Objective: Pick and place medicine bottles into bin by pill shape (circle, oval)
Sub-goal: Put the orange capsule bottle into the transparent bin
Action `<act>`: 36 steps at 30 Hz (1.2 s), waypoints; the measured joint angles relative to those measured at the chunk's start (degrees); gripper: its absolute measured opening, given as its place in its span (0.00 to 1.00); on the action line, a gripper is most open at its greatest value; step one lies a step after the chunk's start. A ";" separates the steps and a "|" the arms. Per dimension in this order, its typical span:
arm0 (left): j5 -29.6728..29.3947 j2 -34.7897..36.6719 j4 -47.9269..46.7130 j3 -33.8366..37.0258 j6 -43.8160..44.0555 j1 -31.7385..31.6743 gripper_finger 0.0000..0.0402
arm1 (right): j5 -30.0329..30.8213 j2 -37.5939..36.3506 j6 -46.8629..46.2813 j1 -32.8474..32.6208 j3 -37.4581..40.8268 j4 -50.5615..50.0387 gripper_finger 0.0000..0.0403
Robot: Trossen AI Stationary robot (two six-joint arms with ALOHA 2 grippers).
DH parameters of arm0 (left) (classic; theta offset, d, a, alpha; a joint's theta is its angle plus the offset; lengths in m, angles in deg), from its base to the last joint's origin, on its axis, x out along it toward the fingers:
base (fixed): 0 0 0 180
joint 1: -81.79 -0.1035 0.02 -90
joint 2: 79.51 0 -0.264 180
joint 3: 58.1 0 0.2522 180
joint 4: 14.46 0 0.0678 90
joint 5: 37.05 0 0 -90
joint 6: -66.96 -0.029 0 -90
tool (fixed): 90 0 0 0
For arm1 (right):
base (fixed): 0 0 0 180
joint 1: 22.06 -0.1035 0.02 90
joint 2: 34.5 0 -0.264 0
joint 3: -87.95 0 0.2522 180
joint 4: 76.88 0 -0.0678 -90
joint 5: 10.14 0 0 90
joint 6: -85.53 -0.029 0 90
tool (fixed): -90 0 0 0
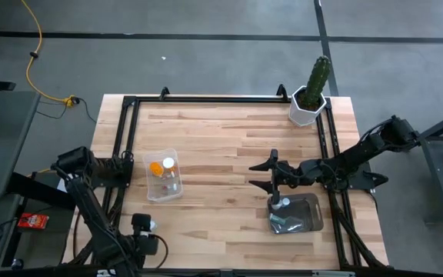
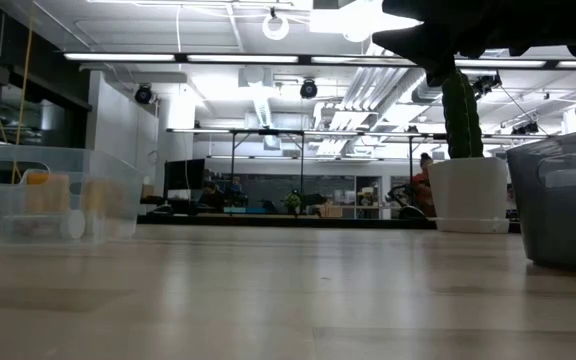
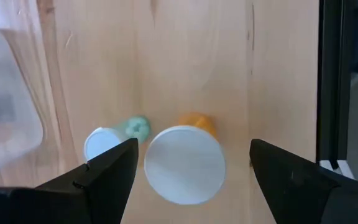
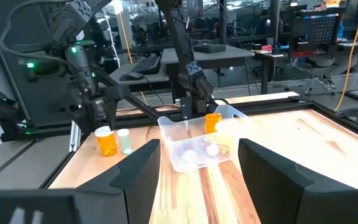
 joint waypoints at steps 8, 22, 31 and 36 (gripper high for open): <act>3.22 -2.58 -0.22 0.01 -1.36 0.00 0.74 | 0.11 0.00 0.00 0.00 0.00 -0.08 0.52; 3.80 -2.88 -0.65 0.01 -1.75 -0.57 0.60 | 0.17 0.00 -0.02 0.00 0.00 -0.08 0.52; 4.27 -2.64 -1.54 -0.04 -1.73 -0.57 0.49 | 0.17 0.00 -0.02 0.00 0.00 -0.08 0.52; 4.25 -0.66 -1.35 -1.36 -1.34 -1.58 0.49 | 0.17 0.00 -0.02 0.00 0.00 -0.08 0.52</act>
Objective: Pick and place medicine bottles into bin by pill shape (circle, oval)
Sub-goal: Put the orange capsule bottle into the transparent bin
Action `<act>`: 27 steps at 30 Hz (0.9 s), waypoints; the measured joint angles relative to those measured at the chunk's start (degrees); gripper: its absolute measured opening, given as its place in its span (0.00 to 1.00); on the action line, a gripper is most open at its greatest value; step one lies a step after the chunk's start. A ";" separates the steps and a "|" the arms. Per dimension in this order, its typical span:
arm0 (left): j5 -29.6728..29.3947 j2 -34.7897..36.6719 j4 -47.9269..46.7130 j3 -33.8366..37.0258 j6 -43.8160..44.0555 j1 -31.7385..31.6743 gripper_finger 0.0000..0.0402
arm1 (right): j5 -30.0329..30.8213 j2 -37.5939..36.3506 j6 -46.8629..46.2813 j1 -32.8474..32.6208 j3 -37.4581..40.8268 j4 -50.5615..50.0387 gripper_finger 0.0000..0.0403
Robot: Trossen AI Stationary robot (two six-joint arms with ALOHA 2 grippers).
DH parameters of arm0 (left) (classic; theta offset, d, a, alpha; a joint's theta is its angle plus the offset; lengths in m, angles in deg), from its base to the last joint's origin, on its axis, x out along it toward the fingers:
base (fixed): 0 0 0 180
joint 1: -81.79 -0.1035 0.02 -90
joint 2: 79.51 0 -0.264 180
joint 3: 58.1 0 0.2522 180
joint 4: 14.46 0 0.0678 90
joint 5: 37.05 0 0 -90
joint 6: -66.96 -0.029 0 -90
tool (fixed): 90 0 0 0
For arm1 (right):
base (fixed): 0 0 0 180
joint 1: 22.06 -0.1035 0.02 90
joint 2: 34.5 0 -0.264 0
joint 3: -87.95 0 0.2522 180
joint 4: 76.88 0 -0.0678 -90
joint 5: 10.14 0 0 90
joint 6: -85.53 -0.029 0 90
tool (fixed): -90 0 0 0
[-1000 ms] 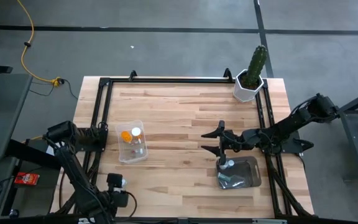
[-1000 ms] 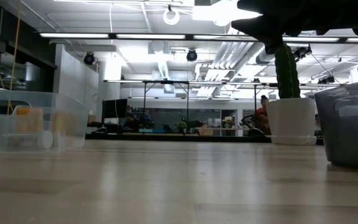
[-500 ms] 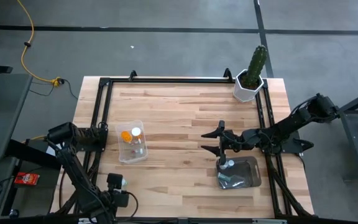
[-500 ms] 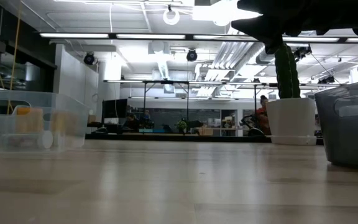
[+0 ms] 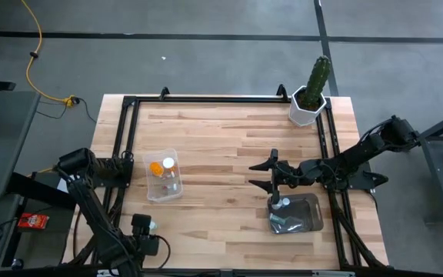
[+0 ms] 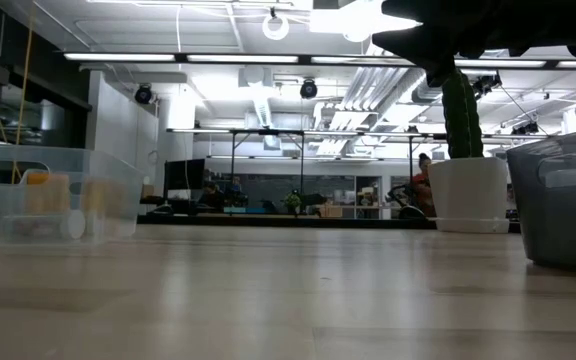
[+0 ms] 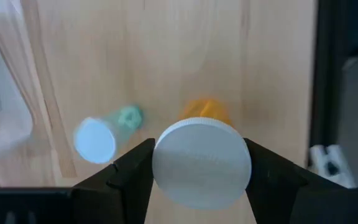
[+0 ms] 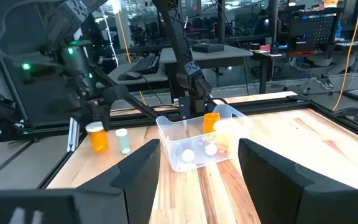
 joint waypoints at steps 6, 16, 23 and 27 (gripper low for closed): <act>-9.85 3.47 0.58 -5.20 -4.77 -1.20 0.49 | 0.00 0.00 -0.75 0.01 0.00 -0.37 0.52; -29.67 13.27 19.59 0.22 -30.03 -9.68 0.49 | 0.00 0.00 -1.47 0.00 0.00 -1.03 0.52; -26.44 21.45 53.73 17.67 -49.70 -19.07 0.49 | 0.00 0.00 -1.45 0.00 0.00 -1.54 0.52; -21.94 24.84 76.88 29.47 -55.65 -23.74 0.49 | -0.01 0.00 -1.49 0.00 -0.02 -1.95 0.52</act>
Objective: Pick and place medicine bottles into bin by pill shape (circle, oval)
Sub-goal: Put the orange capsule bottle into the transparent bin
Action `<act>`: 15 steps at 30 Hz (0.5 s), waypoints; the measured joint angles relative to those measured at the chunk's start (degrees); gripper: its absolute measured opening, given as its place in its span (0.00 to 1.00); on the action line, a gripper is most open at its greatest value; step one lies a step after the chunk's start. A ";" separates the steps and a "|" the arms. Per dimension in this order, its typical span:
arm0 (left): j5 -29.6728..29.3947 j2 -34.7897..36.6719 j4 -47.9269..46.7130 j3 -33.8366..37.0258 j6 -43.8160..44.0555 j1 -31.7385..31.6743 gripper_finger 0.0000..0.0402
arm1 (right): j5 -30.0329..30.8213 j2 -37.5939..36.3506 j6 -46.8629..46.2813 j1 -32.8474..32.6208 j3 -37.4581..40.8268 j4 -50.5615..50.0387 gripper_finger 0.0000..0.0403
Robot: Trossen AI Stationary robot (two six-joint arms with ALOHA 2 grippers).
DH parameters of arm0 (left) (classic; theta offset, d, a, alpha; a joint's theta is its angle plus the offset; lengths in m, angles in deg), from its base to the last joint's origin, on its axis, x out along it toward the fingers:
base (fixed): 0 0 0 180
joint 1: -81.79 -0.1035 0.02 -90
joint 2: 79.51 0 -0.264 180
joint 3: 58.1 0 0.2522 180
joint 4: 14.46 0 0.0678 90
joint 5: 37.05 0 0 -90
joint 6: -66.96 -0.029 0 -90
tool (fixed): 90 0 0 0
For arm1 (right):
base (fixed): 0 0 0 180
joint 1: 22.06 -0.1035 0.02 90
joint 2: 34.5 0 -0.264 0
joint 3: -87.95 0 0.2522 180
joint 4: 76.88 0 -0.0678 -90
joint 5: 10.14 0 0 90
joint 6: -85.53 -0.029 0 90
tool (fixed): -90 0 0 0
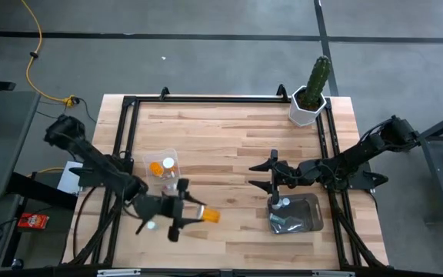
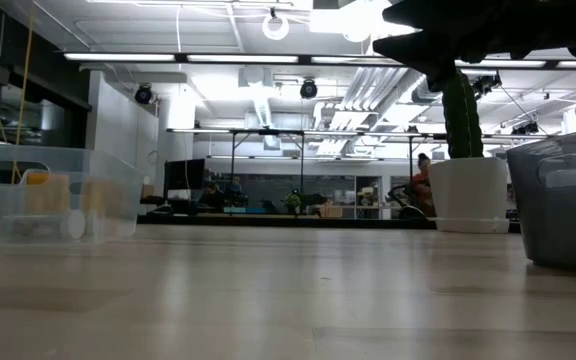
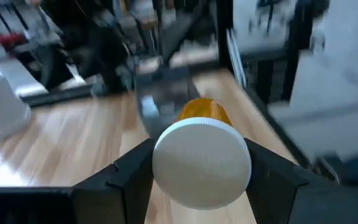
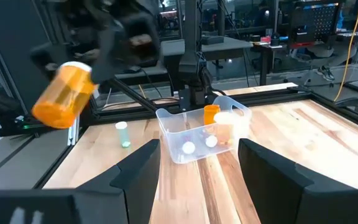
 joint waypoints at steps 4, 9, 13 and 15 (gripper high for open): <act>3.22 0.49 22.71 10.33 -2.68 -3.50 0.49 | -0.01 0.00 0.00 0.00 0.00 -0.24 0.52; 4.03 0.49 32.91 16.18 -0.78 -5.38 0.49 | -0.01 0.00 0.09 0.00 0.00 -0.24 0.52; 3.93 0.49 33.80 16.46 -0.10 -5.54 0.49 | 0.01 0.00 0.15 0.00 0.00 -0.22 0.52; 3.93 0.47 33.76 16.46 -0.10 -5.53 0.49 | 0.01 0.00 0.15 0.00 0.00 -0.24 0.52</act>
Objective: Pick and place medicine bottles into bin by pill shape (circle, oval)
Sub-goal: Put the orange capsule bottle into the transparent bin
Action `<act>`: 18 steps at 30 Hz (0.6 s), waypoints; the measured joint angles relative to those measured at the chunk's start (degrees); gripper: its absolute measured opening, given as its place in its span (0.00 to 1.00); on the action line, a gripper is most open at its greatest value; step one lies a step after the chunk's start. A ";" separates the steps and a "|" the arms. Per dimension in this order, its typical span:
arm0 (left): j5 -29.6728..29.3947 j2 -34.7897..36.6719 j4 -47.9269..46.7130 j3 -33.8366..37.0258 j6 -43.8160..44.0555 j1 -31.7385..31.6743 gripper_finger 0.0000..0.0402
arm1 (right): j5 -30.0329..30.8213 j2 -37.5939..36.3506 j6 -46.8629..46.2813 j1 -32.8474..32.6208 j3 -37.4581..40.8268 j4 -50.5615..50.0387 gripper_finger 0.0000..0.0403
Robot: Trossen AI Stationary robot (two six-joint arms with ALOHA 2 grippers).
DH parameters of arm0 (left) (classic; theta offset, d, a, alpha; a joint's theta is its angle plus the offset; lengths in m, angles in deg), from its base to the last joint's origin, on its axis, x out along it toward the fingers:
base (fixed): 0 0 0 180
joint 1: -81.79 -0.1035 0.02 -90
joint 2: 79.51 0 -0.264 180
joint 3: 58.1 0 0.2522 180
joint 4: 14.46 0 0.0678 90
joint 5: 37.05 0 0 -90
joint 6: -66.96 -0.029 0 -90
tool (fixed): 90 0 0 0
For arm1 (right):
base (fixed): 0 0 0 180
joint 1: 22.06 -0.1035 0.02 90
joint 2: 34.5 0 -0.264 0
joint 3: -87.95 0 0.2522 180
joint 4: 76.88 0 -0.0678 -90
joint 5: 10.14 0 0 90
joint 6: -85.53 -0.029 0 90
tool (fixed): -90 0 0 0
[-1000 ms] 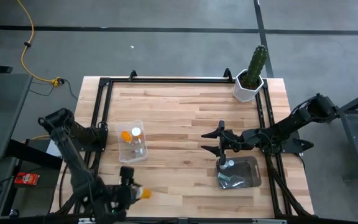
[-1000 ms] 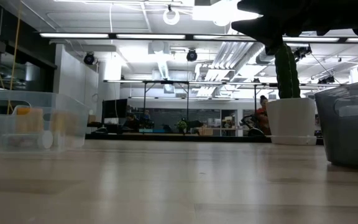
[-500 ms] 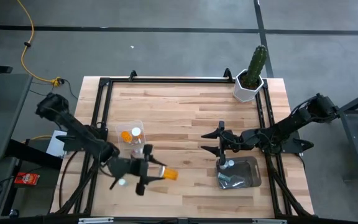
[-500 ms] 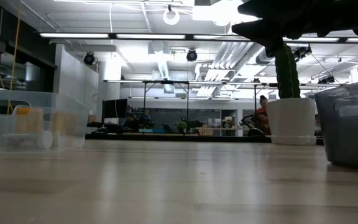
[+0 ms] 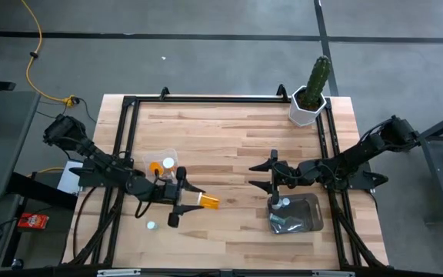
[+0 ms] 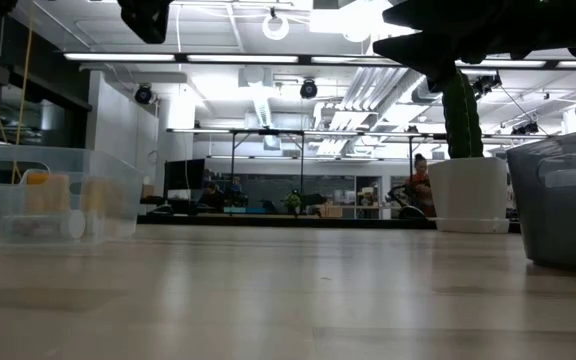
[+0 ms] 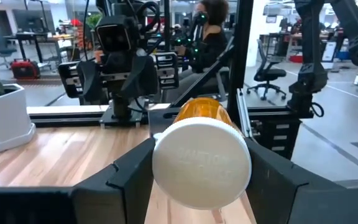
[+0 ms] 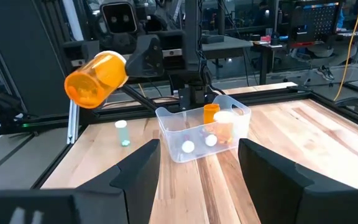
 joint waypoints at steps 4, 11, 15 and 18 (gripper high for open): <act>-0.01 0.00 0.89 0.00 -0.03 0.00 0.49 | -0.01 0.00 0.02 0.00 0.00 0.01 0.52; -0.02 -0.02 1.33 0.00 -0.17 0.00 0.49 | -0.01 0.00 -0.06 0.00 0.00 0.01 0.52; -0.16 -0.02 1.31 0.00 -0.62 0.00 0.49 | -0.01 0.00 -0.08 0.00 0.00 0.02 0.52; -2.28 -0.02 1.30 0.00 -1.23 0.04 0.49 | -0.02 0.00 -0.19 0.00 0.00 0.02 0.52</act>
